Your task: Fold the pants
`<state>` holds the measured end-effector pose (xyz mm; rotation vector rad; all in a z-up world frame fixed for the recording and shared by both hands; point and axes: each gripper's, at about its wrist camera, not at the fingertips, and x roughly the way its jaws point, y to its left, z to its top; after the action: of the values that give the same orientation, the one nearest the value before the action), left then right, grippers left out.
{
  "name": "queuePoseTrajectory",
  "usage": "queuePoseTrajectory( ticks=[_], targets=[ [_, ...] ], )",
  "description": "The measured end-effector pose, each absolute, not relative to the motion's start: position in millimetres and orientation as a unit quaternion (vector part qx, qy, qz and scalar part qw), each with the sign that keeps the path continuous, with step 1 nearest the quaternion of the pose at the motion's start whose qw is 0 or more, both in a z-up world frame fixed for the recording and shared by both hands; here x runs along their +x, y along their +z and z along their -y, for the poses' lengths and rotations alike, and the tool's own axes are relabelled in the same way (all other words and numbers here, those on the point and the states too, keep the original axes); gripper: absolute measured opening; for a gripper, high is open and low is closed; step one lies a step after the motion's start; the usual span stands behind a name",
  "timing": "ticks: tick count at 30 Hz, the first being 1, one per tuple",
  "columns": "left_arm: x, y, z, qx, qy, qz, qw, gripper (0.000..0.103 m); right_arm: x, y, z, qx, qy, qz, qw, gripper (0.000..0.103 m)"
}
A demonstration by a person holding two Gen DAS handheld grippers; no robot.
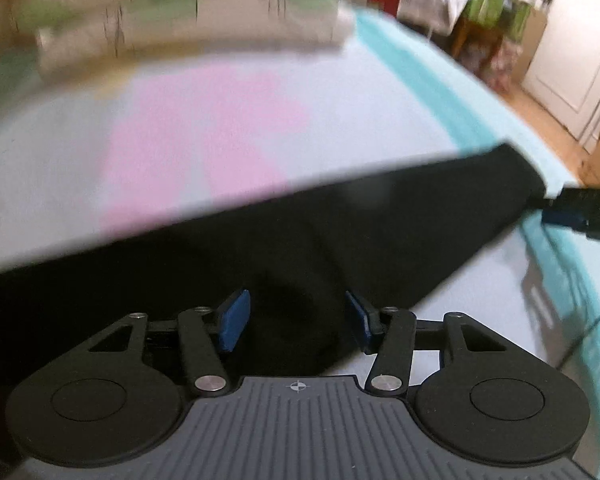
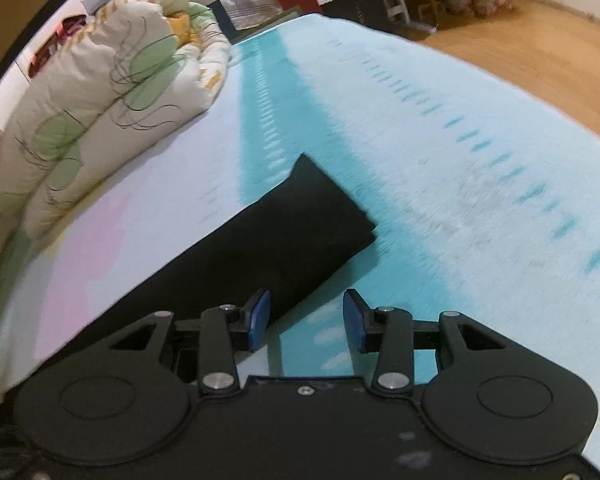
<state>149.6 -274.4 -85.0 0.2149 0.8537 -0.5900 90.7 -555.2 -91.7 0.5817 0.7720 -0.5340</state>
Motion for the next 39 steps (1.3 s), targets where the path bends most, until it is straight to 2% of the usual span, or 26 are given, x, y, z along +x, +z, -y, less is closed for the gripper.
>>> queuePoseTrajectory(
  ticks=[5, 6, 7, 8, 9, 15, 28, 32, 33, 34, 36, 39],
  targets=[
    [151, -58, 304, 0.094, -0.323, -0.384, 0.860, 0.051, 94, -78, 549, 0.180, -0.279, -0.333, 0.883, 0.042],
    [152, -58, 311, 0.089, -0.328, -0.386, 0.858, 0.051, 97, -77, 548, 0.164, -0.275, -0.331, 0.888, 0.037],
    [154, -59, 318, 0.087, -0.331, -0.388, 0.856, 0.051, 99, -77, 547, 0.146, -0.271, -0.332, 0.892, 0.018],
    [155, -60, 324, 0.086, -0.335, -0.389, 0.854, 0.051, 105, -78, 546, 0.124, -0.267, -0.340, 0.893, 0.006],
    [155, -62, 329, 0.086, -0.339, -0.389, 0.852, 0.051, 110, -80, 547, 0.113, -0.264, -0.348, 0.893, 0.003],
    [160, -79, 369, 0.098, -0.360, -0.399, 0.837, 0.051, 126, -104, 569, 0.109, -0.254, -0.382, 0.882, 0.001],
    [174, -100, 437, 0.119, -0.380, -0.401, 0.825, 0.051, 137, -110, 574, 0.116, -0.237, -0.374, 0.889, 0.000],
    [179, -120, 437, 0.145, -0.362, -0.418, 0.820, 0.051, 135, -102, 578, 0.130, -0.234, -0.369, 0.890, 0.004],
    [178, -120, 437, 0.150, -0.365, -0.417, 0.819, 0.051, 132, -97, 578, 0.131, -0.241, -0.363, 0.891, 0.013],
    [179, -120, 437, 0.152, -0.365, -0.419, 0.817, 0.051, 127, -90, 577, 0.129, -0.254, -0.350, 0.892, 0.026],
    [184, -119, 437, 0.145, -0.365, -0.432, 0.812, 0.051, 114, -80, 576, 0.141, -0.276, -0.319, 0.896, 0.040],
    [191, -117, 437, 0.134, -0.363, -0.451, 0.804, 0.051, 92, -76, 586, 0.221, -0.273, -0.306, 0.885, 0.043]
  ],
)
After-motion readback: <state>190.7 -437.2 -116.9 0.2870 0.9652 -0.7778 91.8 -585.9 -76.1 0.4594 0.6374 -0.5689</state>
